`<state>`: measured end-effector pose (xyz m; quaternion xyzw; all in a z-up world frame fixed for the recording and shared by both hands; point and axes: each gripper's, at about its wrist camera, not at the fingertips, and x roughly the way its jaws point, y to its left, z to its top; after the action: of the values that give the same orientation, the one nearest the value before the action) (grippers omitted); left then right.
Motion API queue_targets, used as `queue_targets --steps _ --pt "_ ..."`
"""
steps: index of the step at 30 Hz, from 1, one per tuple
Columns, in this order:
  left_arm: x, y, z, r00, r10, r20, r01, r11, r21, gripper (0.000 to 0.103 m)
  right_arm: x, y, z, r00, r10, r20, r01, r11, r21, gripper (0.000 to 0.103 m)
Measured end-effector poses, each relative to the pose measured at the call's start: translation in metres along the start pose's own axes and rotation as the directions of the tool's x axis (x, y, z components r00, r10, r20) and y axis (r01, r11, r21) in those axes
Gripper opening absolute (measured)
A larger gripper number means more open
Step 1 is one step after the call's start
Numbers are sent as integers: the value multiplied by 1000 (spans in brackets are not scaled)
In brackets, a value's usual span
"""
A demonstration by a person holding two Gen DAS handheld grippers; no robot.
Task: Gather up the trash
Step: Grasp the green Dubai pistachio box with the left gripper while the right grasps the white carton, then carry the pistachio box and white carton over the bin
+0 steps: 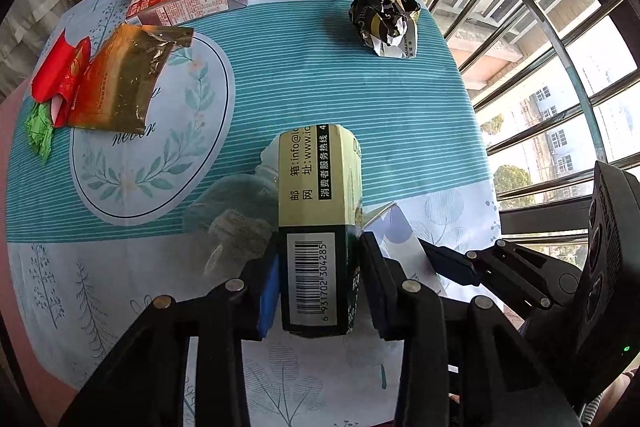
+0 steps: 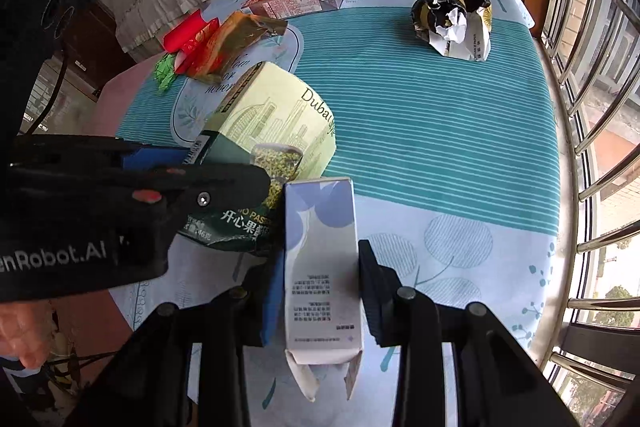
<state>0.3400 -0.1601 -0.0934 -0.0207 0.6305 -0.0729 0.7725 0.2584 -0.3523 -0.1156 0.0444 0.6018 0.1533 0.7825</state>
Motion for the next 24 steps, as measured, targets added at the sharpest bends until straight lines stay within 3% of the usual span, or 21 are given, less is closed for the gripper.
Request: queue_targets --steps 6,7,8,13,24 --pt "6 -17 0 1000 31 -4 -30 997 75 38 -7 -9 -1 1000 -12 15 12 1000 24 35" --pt "10 -20 0 999 46 -16 -44 995 84 37 -9 -11 -1 1000 -14 19 14 999 33 35" --pt "15 -21 0 997 70 -31 -67 993 95 30 -11 -11 -1 1000 -17 22 16 999 41 35" --pt "11 -16 -6 1000 10 8 -11 997 75 25 -15 -11 -3 1000 -22 22 21 998 54 35" --pt "-59 29 -49 987 -92 132 84 994 64 24 -40 -1 -21 996 -13 85 0 988 157 35"
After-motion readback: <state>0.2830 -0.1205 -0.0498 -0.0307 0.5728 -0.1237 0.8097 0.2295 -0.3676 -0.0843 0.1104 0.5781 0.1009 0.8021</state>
